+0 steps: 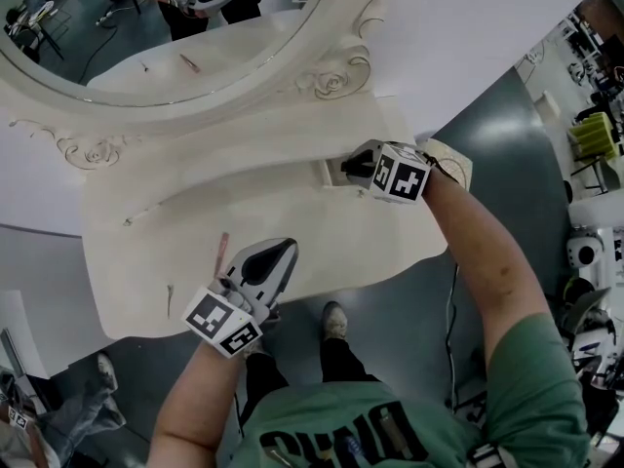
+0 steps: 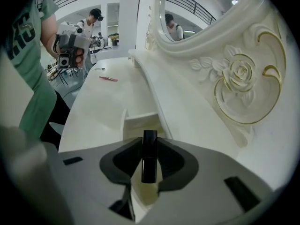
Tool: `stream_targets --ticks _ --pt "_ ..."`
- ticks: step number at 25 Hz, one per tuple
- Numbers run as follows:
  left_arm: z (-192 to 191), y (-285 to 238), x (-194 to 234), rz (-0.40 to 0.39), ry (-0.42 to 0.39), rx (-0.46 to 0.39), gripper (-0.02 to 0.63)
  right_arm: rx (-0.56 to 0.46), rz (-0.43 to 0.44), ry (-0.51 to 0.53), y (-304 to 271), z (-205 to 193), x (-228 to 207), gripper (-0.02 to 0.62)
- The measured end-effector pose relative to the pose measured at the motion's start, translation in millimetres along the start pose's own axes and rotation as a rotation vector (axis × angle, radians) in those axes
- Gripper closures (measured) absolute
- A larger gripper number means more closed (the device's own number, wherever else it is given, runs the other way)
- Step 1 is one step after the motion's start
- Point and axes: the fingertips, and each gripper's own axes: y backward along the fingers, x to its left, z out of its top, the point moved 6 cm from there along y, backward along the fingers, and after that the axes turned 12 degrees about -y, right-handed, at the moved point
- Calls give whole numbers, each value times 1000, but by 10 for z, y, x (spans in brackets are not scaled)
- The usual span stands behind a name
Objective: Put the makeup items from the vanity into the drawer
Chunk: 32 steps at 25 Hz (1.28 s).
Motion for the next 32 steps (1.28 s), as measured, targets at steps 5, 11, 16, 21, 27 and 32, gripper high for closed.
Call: stream_targets --ticks 5,11,16,21,27,32 --pt "9 13 -15 1 -1 -4 598 21 -15 35 -3 2 7 489" --pt "13 35 -44 4 2 -8 598 27 -31 49 1 7 19 488" --pt "25 40 -72 3 0 -13 598 31 -42 56 1 13 20 488" --pt "24 57 -95 2 1 -14 598 33 -52 57 4 3 22 485" --pt "38 89 -95 8 1 -17 598 34 -69 53 40 -7 11 467" --pt "93 127 -112 11 -6 -21 598 24 -78 38 105 23 23 439"
